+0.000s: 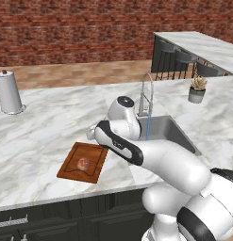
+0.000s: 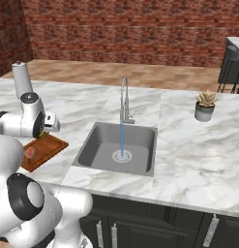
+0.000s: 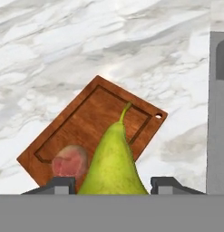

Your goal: Pick the peach, pear from the sink and place them on the cutting board to airdry. Then turn off the sink faucet.

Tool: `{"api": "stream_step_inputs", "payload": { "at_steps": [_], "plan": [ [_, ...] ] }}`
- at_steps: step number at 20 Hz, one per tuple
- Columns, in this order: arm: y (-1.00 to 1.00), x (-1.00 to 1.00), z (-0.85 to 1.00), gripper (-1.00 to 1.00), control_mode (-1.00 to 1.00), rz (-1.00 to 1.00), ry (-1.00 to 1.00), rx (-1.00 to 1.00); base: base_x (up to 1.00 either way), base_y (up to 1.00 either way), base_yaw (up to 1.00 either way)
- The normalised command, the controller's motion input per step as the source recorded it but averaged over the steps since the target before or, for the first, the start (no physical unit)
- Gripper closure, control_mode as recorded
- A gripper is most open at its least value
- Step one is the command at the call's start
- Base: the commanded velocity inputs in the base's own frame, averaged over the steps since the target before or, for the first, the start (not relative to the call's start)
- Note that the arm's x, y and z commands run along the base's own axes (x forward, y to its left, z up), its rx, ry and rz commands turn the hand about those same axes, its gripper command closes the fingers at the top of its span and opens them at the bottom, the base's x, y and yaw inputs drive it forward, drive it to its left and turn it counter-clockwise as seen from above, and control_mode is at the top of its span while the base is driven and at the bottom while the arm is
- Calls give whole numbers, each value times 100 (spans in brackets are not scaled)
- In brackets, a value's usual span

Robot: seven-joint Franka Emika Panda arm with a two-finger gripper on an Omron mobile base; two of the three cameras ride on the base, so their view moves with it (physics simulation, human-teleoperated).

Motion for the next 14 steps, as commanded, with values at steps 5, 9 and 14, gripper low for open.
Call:
{"api": "stream_step_inputs", "payload": {
  "at_steps": [5,9,14],
  "plan": [
    [30,20,-18,100,-100,0,1,0,0,0,0],
    [24,21,-15,100,-100,0,0,0,0,0,0],
    [7,16,-23,100,-100,0,0,0,0,0,0]
  ]
}}
